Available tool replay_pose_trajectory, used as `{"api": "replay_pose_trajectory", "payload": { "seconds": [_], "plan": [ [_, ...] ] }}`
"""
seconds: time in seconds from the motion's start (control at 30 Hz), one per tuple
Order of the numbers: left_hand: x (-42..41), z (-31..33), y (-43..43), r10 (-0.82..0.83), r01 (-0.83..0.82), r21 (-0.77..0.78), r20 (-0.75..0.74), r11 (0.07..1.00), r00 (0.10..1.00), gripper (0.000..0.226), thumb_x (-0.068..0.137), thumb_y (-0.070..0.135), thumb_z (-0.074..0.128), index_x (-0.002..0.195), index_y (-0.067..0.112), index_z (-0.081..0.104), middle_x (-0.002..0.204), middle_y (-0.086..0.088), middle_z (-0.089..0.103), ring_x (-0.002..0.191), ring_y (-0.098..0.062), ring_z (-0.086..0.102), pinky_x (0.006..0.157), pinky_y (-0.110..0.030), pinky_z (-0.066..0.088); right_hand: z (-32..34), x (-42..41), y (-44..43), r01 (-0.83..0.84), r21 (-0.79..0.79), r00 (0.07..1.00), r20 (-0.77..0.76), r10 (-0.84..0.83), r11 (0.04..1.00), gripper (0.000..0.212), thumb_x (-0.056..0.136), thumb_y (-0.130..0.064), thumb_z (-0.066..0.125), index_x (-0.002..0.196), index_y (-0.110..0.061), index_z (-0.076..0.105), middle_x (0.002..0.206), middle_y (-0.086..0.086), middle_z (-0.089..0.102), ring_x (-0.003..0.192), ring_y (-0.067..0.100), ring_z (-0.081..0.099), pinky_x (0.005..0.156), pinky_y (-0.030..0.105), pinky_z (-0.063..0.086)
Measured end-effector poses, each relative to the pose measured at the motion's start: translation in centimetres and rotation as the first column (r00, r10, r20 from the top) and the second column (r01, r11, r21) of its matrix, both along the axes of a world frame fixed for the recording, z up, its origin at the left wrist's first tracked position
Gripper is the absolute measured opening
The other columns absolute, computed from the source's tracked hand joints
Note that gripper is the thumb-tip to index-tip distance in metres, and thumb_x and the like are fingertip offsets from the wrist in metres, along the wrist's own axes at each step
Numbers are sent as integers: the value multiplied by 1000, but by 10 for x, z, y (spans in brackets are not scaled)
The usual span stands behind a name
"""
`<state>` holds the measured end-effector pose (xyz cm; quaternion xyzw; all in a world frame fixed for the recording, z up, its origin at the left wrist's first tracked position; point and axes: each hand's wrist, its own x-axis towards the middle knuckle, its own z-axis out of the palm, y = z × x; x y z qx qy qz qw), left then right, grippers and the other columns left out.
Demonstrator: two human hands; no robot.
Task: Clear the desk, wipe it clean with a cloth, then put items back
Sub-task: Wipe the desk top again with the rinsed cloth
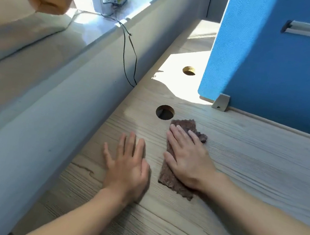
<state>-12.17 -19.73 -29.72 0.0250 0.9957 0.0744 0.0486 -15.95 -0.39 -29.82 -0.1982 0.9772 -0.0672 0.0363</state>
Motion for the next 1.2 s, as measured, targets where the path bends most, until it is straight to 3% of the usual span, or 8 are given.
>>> {"api": "replay_pose_trajectory", "payload": {
  "seconds": [0.1,0.23,0.43,0.67,0.83,0.9,1.0,1.2],
  "plan": [
    [1,-1,1,3,-3,1,2,1000,1000,62,88,43,15,147,28,24,165,1,11,153,-22,2,116,-67,0,0,-34,60,203,13,979,-21,-202,979,73,95,-56,4,160,-23,8,167,-4,0,152,9,-2,123,34,-4],
    [0,-3,2,-2,2,-16,0,1000,1000,60,88,43,20,145,27,29,163,-2,17,152,-26,9,115,-67,2,-4,-52,57,566,45,825,-16,-566,823,70,99,-50,8,160,-14,7,167,1,1,153,15,-1,124,41,1],
    [0,-2,1,2,-2,-24,2,1000,1000,61,89,42,24,145,24,39,161,-4,26,151,-27,19,114,-69,10,1,-47,11,88,32,996,3,-89,996,73,96,-57,4,160,-22,5,167,-4,-4,153,10,-6,124,37,-3],
    [0,1,1,-6,6,-8,11,1000,1000,64,89,45,16,150,26,25,165,-1,10,153,-24,2,115,-66,0,-1,-64,31,467,14,884,-14,-467,884,73,98,-53,5,159,-15,5,167,1,-1,153,13,-2,125,40,1],
    [1,5,0,3,-4,26,31,1000,1000,73,85,47,12,154,23,23,166,2,8,153,-20,-2,117,-64,-5,7,-13,-45,216,-119,974,98,-205,969,70,101,-55,9,159,-17,-1,166,0,-8,152,11,-11,124,41,-4],
    [1,9,-2,-4,2,91,15,996,1000,76,82,47,12,153,24,25,165,3,11,153,-17,-1,118,-61,-7,16,-16,-13,318,-234,948,98,-303,919,63,102,-49,12,159,-23,5,166,-5,3,152,7,-2,124,46,0],
    [3,14,-4,28,-22,185,-31,982,999,75,80,48,20,150,24,31,161,4,24,152,-17,9,119,-59,-4,9,3,44,473,-24,880,58,-471,881,68,96,-51,2,158,-24,-4,166,-3,-7,152,11,-10,123,47,-6],
    [-17,28,51,-392,429,133,-237,893,889,65,89,37,32,145,8,46,157,-14,36,149,-25,27,122,-49,21,-2,11,51,463,54,884,45,-465,885,71,92,-53,-3,159,-31,6,167,-1,-5,152,13,-11,123,42,-8]
  ]
}}
